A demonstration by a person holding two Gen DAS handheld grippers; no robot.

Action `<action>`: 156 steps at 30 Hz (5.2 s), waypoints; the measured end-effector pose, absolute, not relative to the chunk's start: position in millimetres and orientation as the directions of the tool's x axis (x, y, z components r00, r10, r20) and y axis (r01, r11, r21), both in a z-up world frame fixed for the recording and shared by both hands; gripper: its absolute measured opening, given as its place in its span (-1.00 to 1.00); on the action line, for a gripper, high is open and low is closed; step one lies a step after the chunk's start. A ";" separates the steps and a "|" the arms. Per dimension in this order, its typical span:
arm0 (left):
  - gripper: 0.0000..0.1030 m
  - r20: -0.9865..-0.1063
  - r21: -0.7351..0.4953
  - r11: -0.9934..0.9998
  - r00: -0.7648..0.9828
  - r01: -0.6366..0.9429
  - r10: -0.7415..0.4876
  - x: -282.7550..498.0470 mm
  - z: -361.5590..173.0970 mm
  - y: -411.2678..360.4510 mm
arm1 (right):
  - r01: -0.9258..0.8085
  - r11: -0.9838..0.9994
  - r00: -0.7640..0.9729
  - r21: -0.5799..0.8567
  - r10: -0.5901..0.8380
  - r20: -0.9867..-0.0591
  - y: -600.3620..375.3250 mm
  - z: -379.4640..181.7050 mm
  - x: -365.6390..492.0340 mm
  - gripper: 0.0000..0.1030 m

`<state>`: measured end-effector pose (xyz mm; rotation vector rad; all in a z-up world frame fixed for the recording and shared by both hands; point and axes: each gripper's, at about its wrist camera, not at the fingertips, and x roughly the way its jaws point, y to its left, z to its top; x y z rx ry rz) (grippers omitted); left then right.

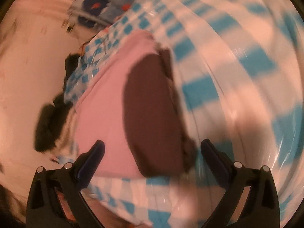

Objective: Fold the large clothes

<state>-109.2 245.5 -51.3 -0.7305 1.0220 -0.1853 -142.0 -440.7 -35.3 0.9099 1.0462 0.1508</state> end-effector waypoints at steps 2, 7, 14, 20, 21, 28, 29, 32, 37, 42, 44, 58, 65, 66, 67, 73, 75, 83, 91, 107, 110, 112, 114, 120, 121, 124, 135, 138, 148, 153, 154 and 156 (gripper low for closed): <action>0.80 -0.692 -0.670 0.713 0.520 -0.204 -0.501 -112.2 -63.4 243.4 | 0.315 0.552 0.528 0.772 0.574 -0.626 -442.2 -52.8 -145.0 0.89; 0.80 -0.621 -0.768 0.587 0.522 -0.256 -0.585 -109.5 -89.7 233.2 | 0.323 0.474 0.532 0.819 0.625 -0.571 -428.4 -69.0 -140.3 0.89; 0.80 -0.581 -0.807 0.516 0.544 -0.288 -0.606 -89.6 -107.4 225.8 | 0.326 0.453 0.518 0.830 0.648 -0.558 -418.5 -81.1 -127.6 0.89; 0.80 -0.611 -0.776 0.570 0.549 -0.272 -0.570 -71.2 -104.3 217.2 | 0.312 0.469 0.506 0.826 0.654 -0.562 -411.8 -86.1 -116.9 0.88; 0.80 -0.621 -0.771 0.571 0.539 -0.284 -0.570 -66.1 -109.1 215.0 | 0.321 0.470 0.501 0.822 0.652 -0.568 -411.0 -87.9 -113.5 0.88; 0.04 -0.686 -0.703 0.641 0.528 -0.307 -0.500 -49.0 -104.9 209.6 | 0.267 0.471 0.551 0.841 0.641 -0.534 -410.2 -76.2 -110.7 -0.14; -0.03 -0.693 -0.694 0.655 0.522 -0.299 -0.497 -47.5 -101.7 208.9 | 0.249 0.488 0.554 0.837 0.637 -0.536 -409.4 -70.6 -112.0 -0.17; -0.32 -0.689 -0.680 0.692 0.533 -0.242 -0.491 -46.7 -81.6 204.3 | 0.201 0.516 0.573 0.833 0.628 -0.527 -405.6 -50.5 -118.5 -0.27; -0.44 -0.596 -0.709 0.703 0.582 -0.059 -0.553 -64.0 -28.0 193.0 | 0.079 0.538 0.613 0.839 0.637 -0.467 -400.4 1.8 -138.5 -0.32; -0.34 -0.583 -0.739 0.672 0.543 -0.044 -0.605 -91.1 -33.3 197.4 | 0.044 0.574 0.604 0.818 0.637 -0.479 -404.5 14.8 -194.4 -0.31; -0.13 -0.620 -0.746 0.654 0.492 -0.128 -0.611 -95.4 -68.2 202.9 | 0.096 0.587 0.557 0.804 0.638 -0.533 -407.3 -11.2 -210.1 -0.20; 0.74 -0.546 -0.817 0.535 0.590 -0.217 -0.595 -80.6 -112.1 193.7 | 0.103 0.910 0.766 0.401 0.185 -0.616 -370.0 73.8 -215.7 0.44; 0.75 -0.550 -0.810 0.533 0.635 -0.247 -0.542 -77.7 -115.5 188.5 | -0.105 0.992 0.640 0.068 0.120 -0.759 -231.7 58.0 -59.5 0.47; 0.75 -0.554 -0.805 0.541 0.637 -0.245 -0.537 -77.2 -115.2 188.3 | -0.096 0.994 0.619 0.052 0.100 -0.779 -222.2 47.6 -39.5 0.47; 0.75 -0.558 -0.797 0.555 0.641 -0.238 -0.527 -77.2 -114.6 186.7 | -0.088 0.995 0.604 0.037 0.083 -0.793 -214.8 36.7 -21.1 0.47; 0.67 -0.560 -0.776 0.603 0.641 -0.185 -0.524 -76.6 -112.5 178.3 | -0.028 0.999 0.419 -0.039 -0.024 -0.908 -198.6 -58.4 46.6 0.56; 0.66 -0.583 -0.754 0.629 0.633 -0.190 -0.508 -75.2 -111.5 175.0 | -0.034 0.998 0.395 -0.050 -0.032 -0.918 -198.2 -55.6 49.3 0.56; 0.73 -0.581 -0.771 0.595 0.635 -0.229 -0.508 -74.0 -119.0 179.6 | -0.203 0.974 0.485 -0.097 0.014 -0.874 -166.1 -6.4 -31.4 0.66; 0.80 -0.589 -0.766 0.593 0.639 -0.248 -0.495 -70.7 -119.0 178.3 | -0.200 0.976 0.456 -0.083 0.018 -0.890 -159.5 -17.9 -41.6 0.74; 0.80 -0.644 -0.629 0.741 0.691 -0.235 -0.328 -84.4 -90.3 173.5 | -0.137 0.990 0.557 0.045 0.115 -0.823 -161.5 -6.3 -104.9 0.88; 0.80 -0.667 -0.563 0.793 0.694 -0.232 -0.270 -85.7 -81.5 167.3 | -0.157 0.988 0.519 -0.006 0.077 -0.851 -152.7 -38.3 -104.6 0.89; 0.80 -0.679 -0.523 0.820 0.695 -0.233 -0.235 -88.6 -76.1 165.1 | -0.155 0.988 0.512 -0.013 0.069 -0.856 -151.4 -36.3 -103.0 0.89; 0.80 -0.678 -0.523 0.821 0.696 -0.230 -0.237 -91.3 -75.3 168.5 | -0.139 0.990 0.529 0.039 0.108 -0.842 -154.9 -16.4 -100.2 0.88; 0.81 -0.658 -0.577 0.785 0.697 -0.226 -0.284 -89.7 -78.8 176.4 | -0.151 0.985 0.479 -0.085 -0.002 -0.878 -138.1 -32.6 -73.7 0.89; 0.81 -0.650 -0.596 0.773 0.696 -0.217 -0.305 -88.9 -79.9 177.5 | -0.158 0.983 0.491 -0.094 -0.004 -0.871 -136.9 -46.1 -72.0 0.89; 0.81 -0.648 -0.595 0.776 0.698 -0.212 -0.306 -87.1 -80.1 173.9 | -0.147 0.985 0.482 -0.085 -0.004 -0.876 -137.2 -41.0 -72.5 0.89; 0.00 -0.580 -0.499 0.865 0.765 -0.060 -0.281 -99.5 -38.8 144.8 | -0.150 0.974 0.535 -0.173 -0.067 -0.842 -134.3 -51.3 -94.2 0.89; -0.20 -0.559 -0.469 0.883 0.776 -0.004 -0.293 -102.8 -17.1 133.8 | -0.148 0.976 0.541 -0.159 -0.054 -0.839 -134.7 -51.0 -96.6 0.89; -0.37 -0.461 -0.220 0.926 0.804 0.308 -0.376 -140.7 78.0 8.6 | -0.159 0.984 0.554 -0.082 0.020 -0.833 -149.2 -52.0 -105.2 0.89; -0.38 -0.451 -0.096 0.905 0.792 0.415 -0.411 -157.2 105.5 -52.2 | -0.160 0.987 0.505 0.033 0.111 -0.856 -194.7 -7.5 -126.9 0.86; -0.38 -0.454 -0.079 0.900 0.789 0.428 -0.415 -159.8 107.4 -62.7 | -0.129 0.988 0.530 0.082 0.139 -0.837 -215.8 5.0 -138.8 0.87; -0.38 -0.462 -0.039 0.888 0.779 0.459 -0.423 -165.2 107.9 -87.0 | -0.053 0.971 0.558 0.231 0.221 -0.800 -266.2 20.3 -158.8 0.87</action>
